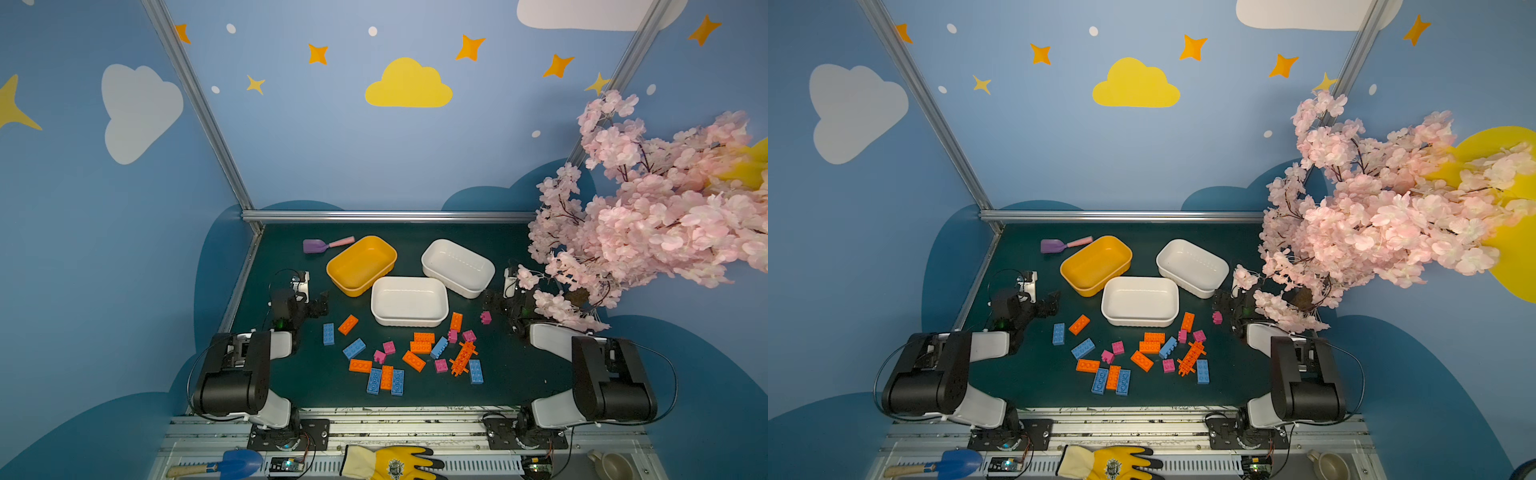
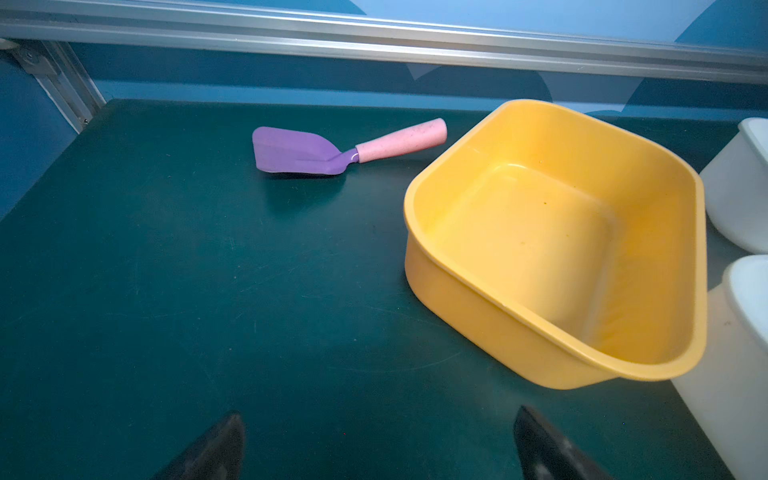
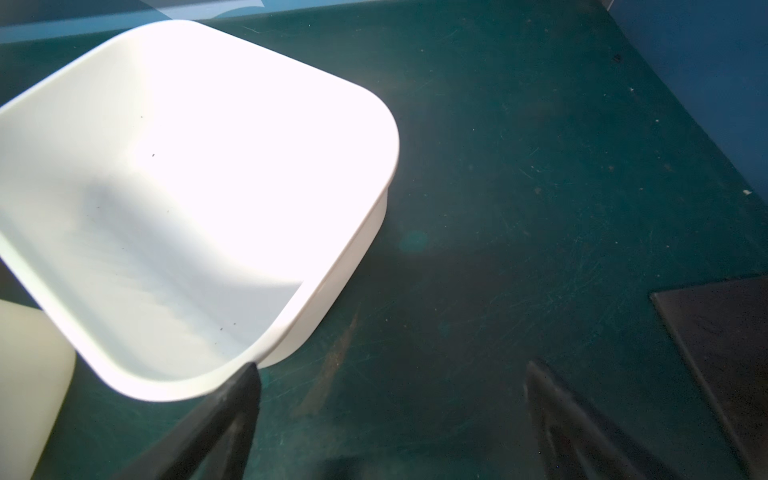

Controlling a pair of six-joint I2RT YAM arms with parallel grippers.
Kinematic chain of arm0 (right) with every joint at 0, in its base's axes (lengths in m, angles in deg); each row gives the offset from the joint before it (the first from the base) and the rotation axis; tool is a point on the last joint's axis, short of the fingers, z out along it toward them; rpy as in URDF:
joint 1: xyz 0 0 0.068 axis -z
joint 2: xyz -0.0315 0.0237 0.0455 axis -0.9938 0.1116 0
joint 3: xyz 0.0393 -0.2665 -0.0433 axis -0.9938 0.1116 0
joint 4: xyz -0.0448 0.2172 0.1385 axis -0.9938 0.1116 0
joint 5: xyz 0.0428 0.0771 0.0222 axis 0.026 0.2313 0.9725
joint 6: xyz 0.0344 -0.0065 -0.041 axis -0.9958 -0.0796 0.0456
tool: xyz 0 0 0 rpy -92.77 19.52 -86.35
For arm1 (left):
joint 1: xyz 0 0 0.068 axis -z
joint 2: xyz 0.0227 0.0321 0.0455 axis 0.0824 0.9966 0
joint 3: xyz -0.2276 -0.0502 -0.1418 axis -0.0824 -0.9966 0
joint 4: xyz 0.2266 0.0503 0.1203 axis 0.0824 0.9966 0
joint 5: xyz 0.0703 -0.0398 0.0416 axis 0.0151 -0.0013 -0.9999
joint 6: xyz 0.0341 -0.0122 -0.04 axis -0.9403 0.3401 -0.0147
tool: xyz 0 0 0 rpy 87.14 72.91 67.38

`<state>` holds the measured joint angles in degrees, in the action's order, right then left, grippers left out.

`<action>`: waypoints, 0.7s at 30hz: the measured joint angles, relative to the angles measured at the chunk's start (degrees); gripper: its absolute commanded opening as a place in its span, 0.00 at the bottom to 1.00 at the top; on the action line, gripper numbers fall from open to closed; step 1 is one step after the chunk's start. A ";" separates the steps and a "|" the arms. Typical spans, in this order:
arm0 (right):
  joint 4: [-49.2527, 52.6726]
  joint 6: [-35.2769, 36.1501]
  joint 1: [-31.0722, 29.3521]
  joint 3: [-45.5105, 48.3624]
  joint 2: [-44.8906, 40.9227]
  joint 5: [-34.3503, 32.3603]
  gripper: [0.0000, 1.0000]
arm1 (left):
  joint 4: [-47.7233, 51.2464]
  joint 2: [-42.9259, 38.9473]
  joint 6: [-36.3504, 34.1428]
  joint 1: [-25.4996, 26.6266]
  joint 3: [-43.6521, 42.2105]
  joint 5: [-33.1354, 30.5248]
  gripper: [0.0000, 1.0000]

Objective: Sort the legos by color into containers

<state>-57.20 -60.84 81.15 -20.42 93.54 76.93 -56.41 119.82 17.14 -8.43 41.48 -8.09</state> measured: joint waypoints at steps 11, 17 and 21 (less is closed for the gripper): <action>7.72 0.66 -0.07 -0.63 -10.71 2.40 0.97 | 17.42 -12.39 0.39 0.02 7.63 -2.23 1.00; 16.50 0.90 -1.84 -3.19 -19.02 8.44 0.97 | 36.15 -19.76 5.29 0.37 18.10 -4.00 1.00; 20.98 2.14 -4.28 -5.42 -22.03 14.14 0.97 | 51.23 -19.58 11.04 1.60 22.75 -5.62 1.00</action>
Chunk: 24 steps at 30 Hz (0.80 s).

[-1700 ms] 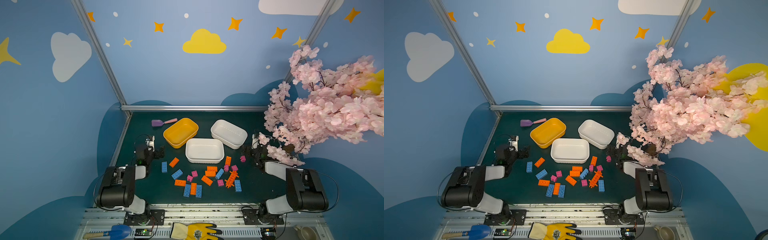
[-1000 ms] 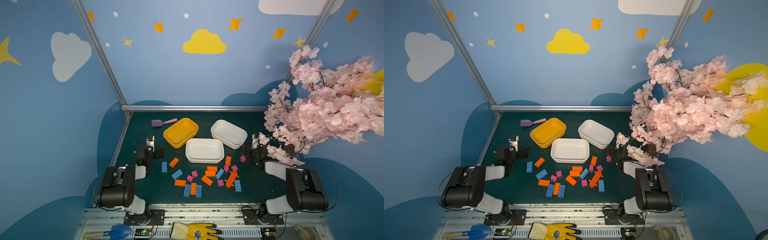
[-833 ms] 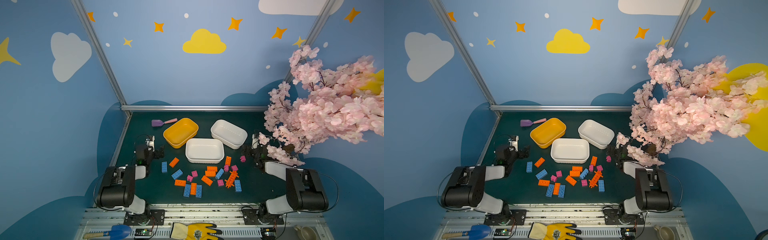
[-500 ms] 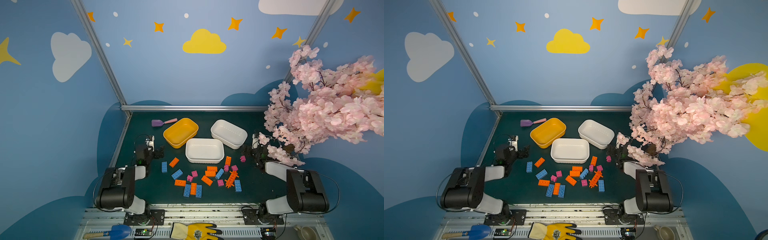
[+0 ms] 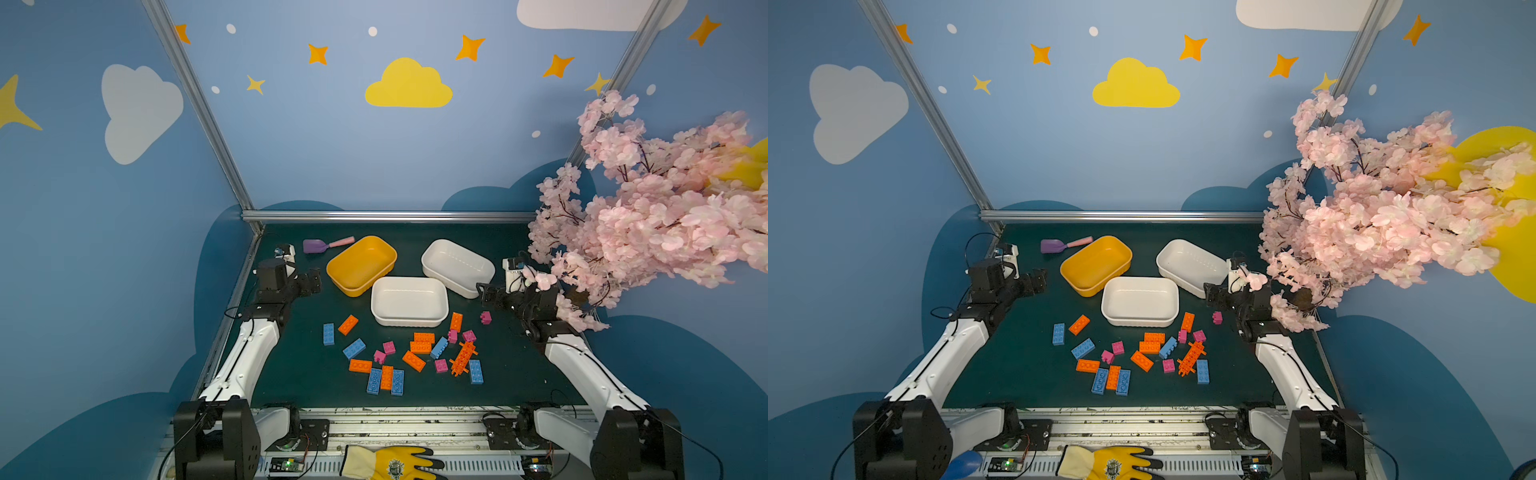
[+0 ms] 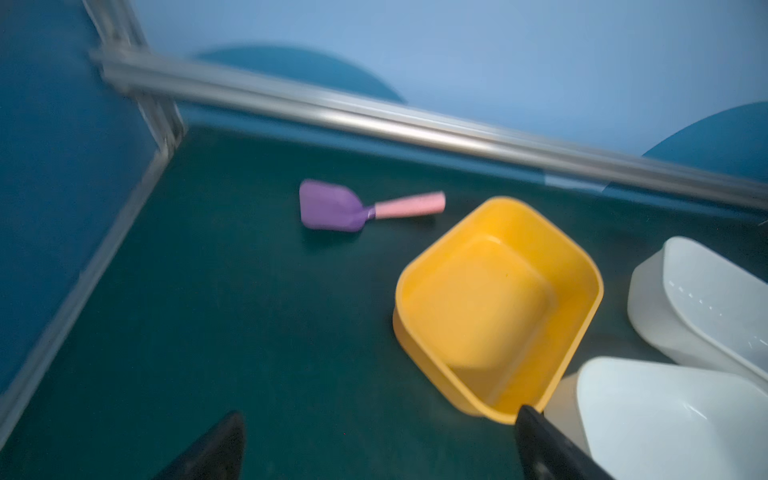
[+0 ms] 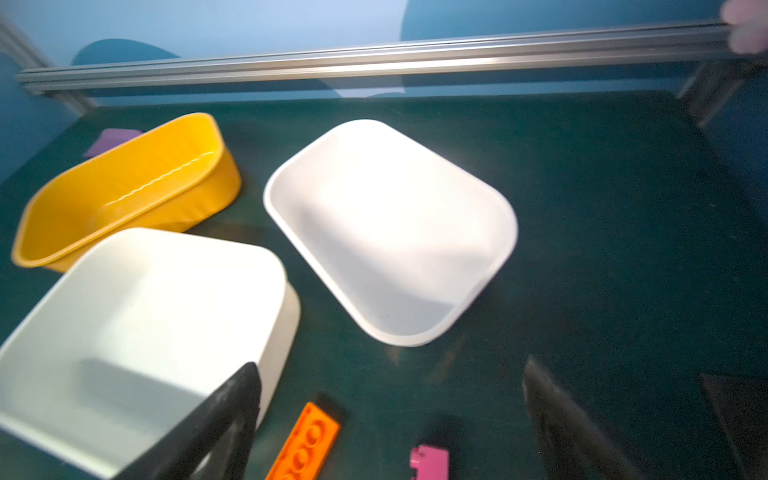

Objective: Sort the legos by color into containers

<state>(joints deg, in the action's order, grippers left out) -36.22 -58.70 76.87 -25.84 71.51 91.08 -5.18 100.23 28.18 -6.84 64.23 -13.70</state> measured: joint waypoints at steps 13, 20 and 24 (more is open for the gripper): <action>21.00 -1.75 -9.66 -8.57 -4.94 11.82 0.96 | 27.26 -1.14 11.04 7.65 1.11 2.47 1.00; 29.24 -2.45 -18.62 -11.54 -4.57 13.66 0.95 | 28.24 -0.24 20.63 16.46 -3.52 -1.31 0.98; 30.95 -2.71 -23.63 -12.17 -3.98 13.05 0.95 | 27.15 3.98 21.77 18.18 -3.85 -4.55 0.89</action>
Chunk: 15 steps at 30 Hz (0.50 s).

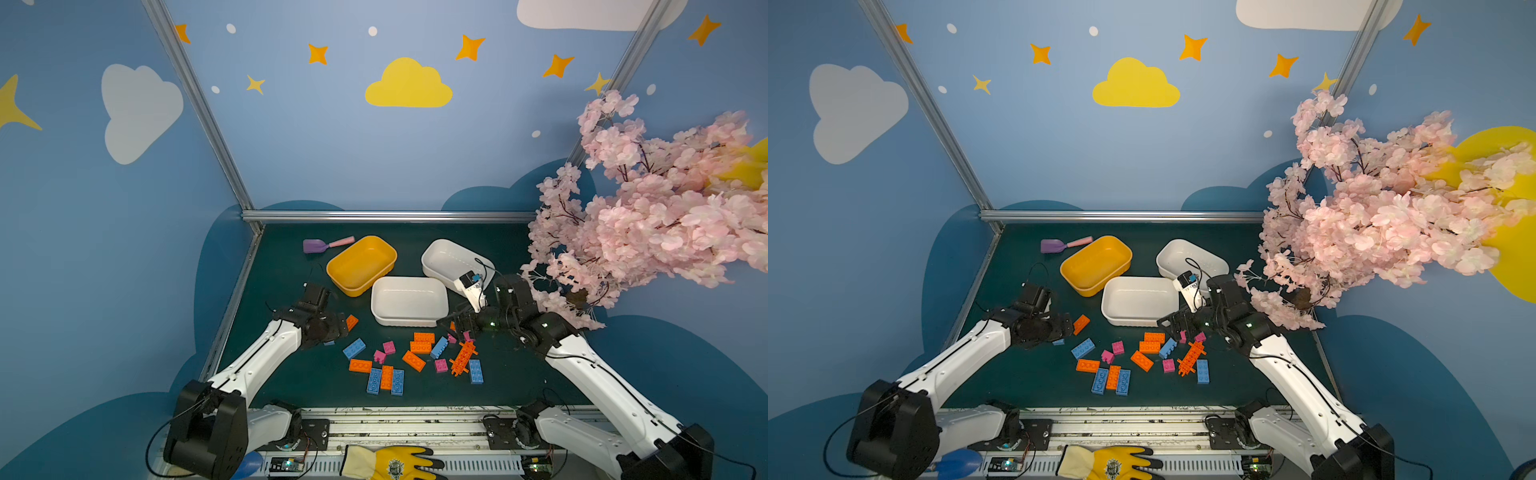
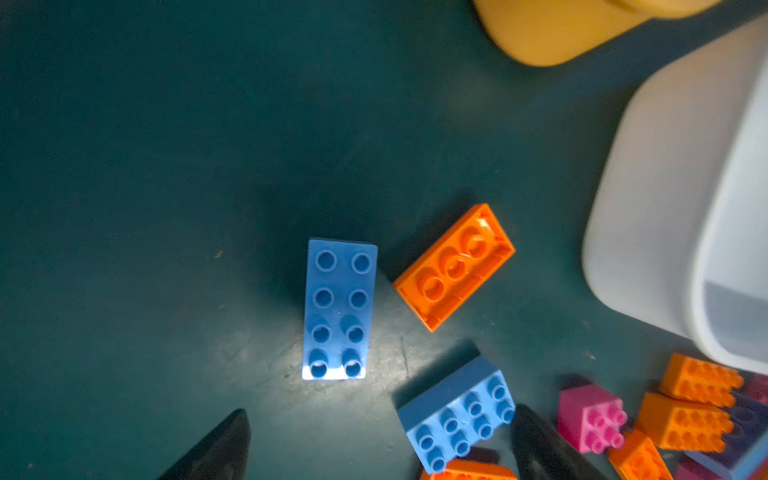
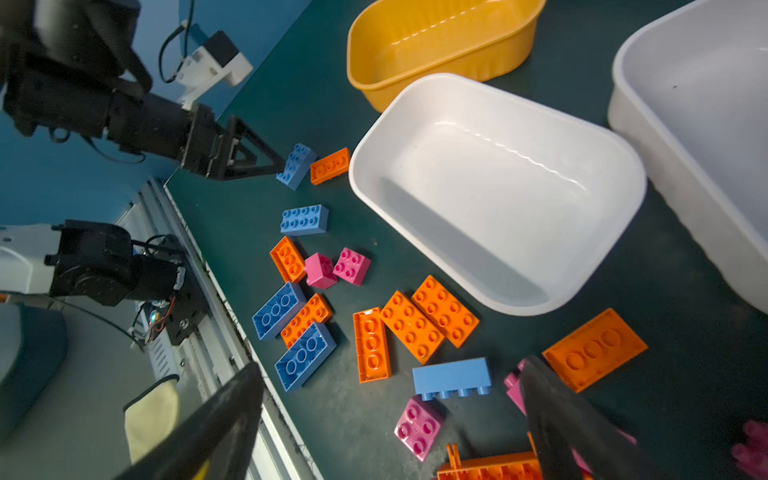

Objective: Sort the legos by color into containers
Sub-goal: 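Grasp the blue brick at the pile's edge with the left gripper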

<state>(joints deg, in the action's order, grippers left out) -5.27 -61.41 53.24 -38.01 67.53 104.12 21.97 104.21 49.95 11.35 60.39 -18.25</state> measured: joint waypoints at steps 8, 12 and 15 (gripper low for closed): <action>0.46 -0.92 -6.58 -0.92 3.69 -2.60 0.95 | -2.29 8.20 0.11 0.02 0.02 -6.01 0.66; 0.57 -1.16 -7.74 -1.88 4.87 -3.63 0.95 | -3.76 10.67 -0.37 0.07 0.02 -6.80 0.62; 0.63 -1.18 -7.89 -2.71 5.07 -3.96 0.95 | -4.92 12.04 -0.74 0.07 0.02 -7.21 0.58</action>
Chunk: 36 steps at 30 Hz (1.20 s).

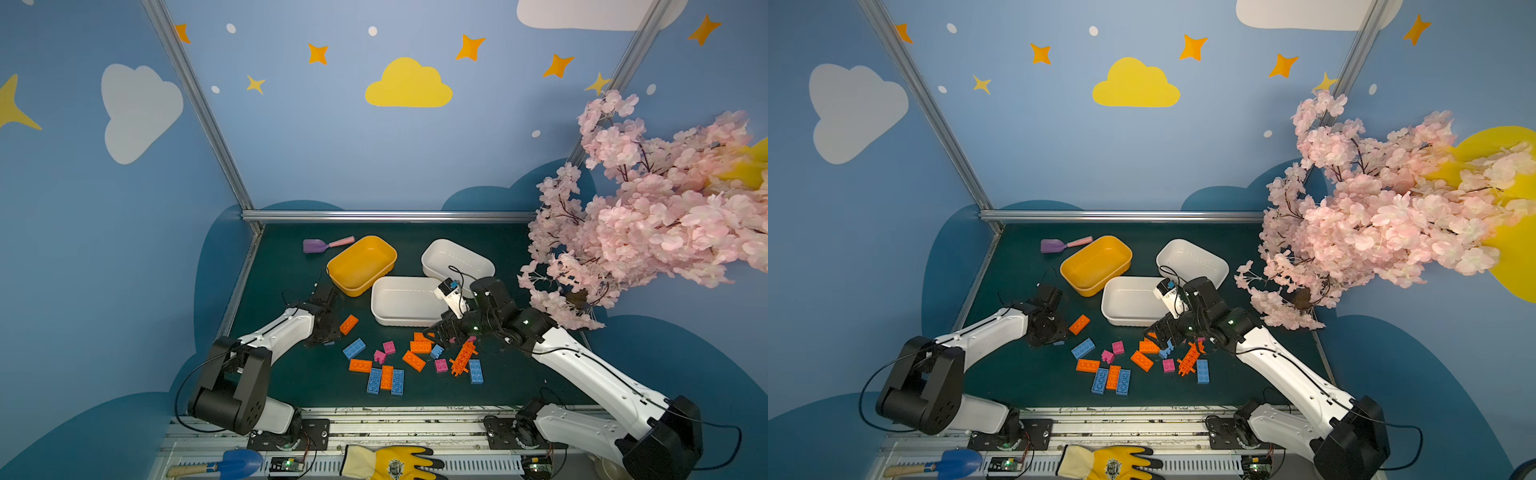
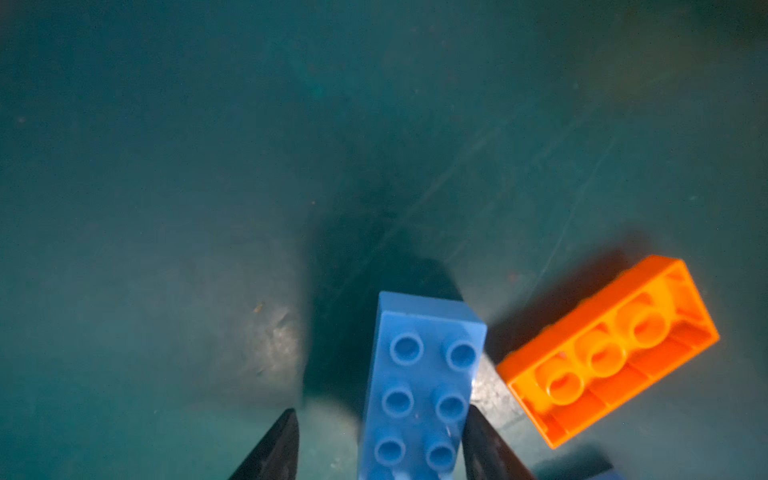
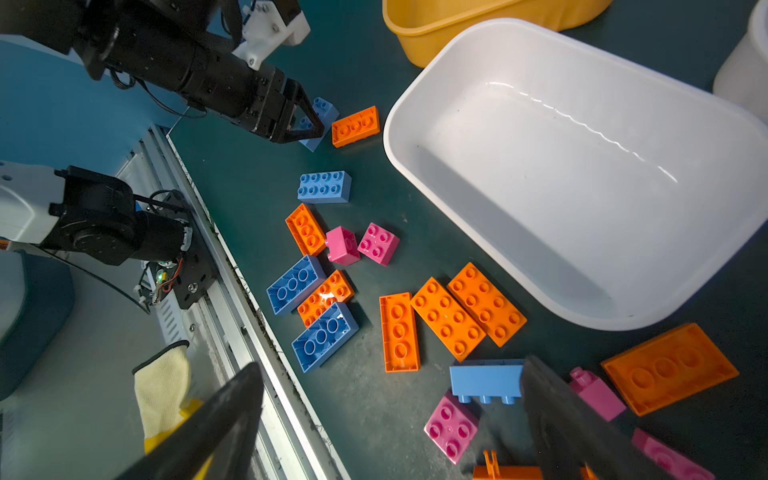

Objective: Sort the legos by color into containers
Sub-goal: 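Grasp the blue brick at the pile's edge with the left gripper, then carry the blue brick into the yellow bin and open the left gripper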

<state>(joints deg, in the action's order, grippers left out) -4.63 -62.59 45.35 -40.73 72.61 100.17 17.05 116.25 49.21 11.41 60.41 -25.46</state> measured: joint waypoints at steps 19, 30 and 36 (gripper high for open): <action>-0.74 -3.21 1.09 -2.08 -0.13 0.11 0.95 | 7.17 -1.09 -4.39 0.11 10.29 -0.55 0.26; -2.75 -4.26 5.33 -10.88 6.64 5.35 0.95 | 9.70 8.63 -12.90 0.00 35.10 1.14 0.27; -2.93 -3.43 6.54 -14.05 9.99 6.34 0.95 | 10.49 24.76 -19.12 -0.11 49.05 0.50 0.26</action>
<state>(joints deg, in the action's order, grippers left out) -7.56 -66.02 51.89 -54.78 82.59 106.51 27.54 141.02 30.08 11.31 109.46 -24.96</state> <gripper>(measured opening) 0.947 0.320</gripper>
